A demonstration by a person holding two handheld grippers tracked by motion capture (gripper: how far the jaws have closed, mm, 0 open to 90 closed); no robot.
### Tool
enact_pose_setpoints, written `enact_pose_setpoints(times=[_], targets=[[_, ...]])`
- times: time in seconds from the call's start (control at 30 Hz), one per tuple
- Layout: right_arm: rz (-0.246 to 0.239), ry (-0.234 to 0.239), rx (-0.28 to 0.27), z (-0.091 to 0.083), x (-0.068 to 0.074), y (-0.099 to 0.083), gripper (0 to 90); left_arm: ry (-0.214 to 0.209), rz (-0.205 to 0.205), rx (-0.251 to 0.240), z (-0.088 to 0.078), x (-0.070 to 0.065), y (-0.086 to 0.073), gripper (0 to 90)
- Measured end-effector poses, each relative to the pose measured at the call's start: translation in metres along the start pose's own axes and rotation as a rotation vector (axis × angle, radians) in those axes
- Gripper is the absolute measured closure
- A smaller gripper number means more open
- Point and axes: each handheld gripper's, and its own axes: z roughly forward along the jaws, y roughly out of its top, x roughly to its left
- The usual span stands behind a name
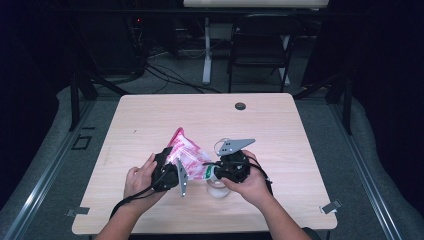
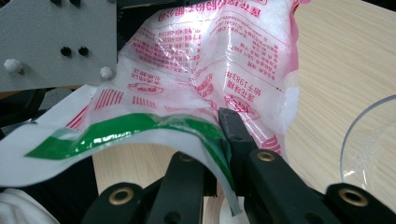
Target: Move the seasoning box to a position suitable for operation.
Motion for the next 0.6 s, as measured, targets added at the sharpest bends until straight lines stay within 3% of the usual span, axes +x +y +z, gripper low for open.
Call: enact_pose_setpoints(times=[0.4, 0.6], targets=[[-0.047, -0.028, -0.015, -0.009, 0.005, 0.000, 80.6, 0.004, 0.045, 0.006, 0.001, 0.001, 0.003, 59.8], [-0.049, -0.029, -0.019, -0.012, 0.007, -0.001, 88.4, 0.013, 0.054, -0.001, 0.001, 0.001, 0.006, 59.9]])
